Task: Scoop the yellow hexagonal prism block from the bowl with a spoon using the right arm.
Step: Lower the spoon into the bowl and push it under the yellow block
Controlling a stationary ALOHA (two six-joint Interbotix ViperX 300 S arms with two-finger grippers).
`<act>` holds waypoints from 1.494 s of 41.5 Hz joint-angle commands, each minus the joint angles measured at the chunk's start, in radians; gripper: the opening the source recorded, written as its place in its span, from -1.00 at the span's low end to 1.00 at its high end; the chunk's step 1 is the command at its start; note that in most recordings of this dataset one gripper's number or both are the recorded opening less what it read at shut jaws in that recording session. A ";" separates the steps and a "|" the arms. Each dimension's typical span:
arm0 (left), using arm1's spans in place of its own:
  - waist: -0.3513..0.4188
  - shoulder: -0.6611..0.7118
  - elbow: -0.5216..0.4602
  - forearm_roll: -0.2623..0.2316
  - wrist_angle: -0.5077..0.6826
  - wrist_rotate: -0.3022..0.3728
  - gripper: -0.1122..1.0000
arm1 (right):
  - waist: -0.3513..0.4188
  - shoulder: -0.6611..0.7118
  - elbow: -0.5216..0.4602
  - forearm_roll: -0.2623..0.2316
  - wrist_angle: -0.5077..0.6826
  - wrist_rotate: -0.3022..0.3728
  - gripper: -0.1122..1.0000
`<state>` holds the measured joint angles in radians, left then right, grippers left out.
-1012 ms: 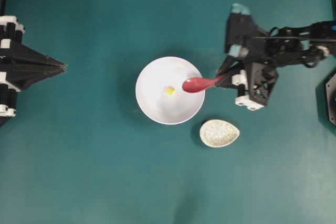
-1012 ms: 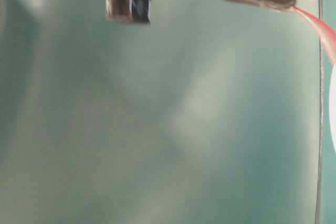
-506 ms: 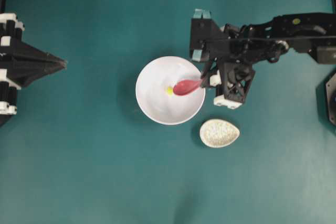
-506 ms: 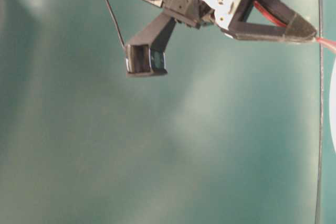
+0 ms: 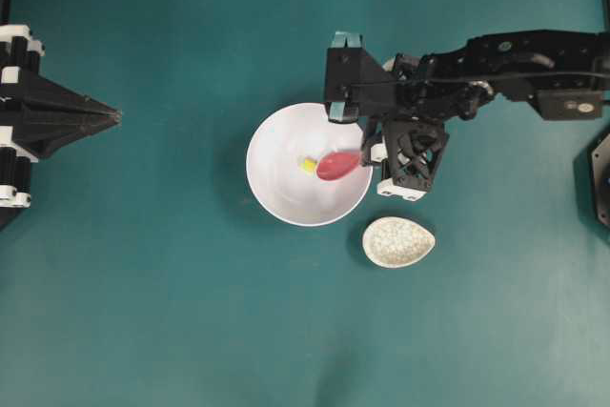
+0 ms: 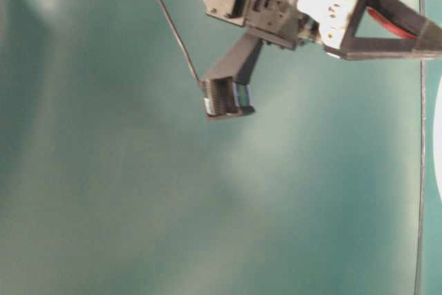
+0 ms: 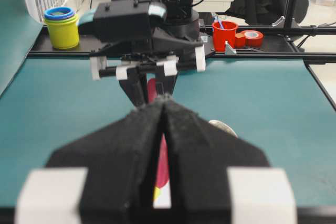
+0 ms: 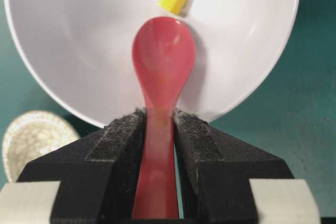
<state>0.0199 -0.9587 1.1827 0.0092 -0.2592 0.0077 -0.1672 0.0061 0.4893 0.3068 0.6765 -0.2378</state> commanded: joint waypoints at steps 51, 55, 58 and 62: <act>0.002 0.009 -0.021 0.003 -0.005 0.002 -0.80 | 0.038 0.035 -0.083 0.000 -0.229 -0.017 -0.37; 0.002 0.009 -0.021 0.003 -0.005 0.002 -0.80 | 0.040 0.028 -0.081 0.000 -0.242 -0.017 -0.37; 0.002 0.009 -0.021 0.003 -0.005 0.002 -0.80 | 0.041 0.020 -0.078 0.000 -0.252 -0.017 -0.37; 0.003 0.009 -0.020 0.003 -0.005 0.002 -0.80 | 0.041 0.014 -0.072 0.000 -0.262 -0.017 -0.38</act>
<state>0.0199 -0.9587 1.1827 0.0092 -0.2592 0.0092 -0.1289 0.0568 0.4295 0.3068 0.4295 -0.2531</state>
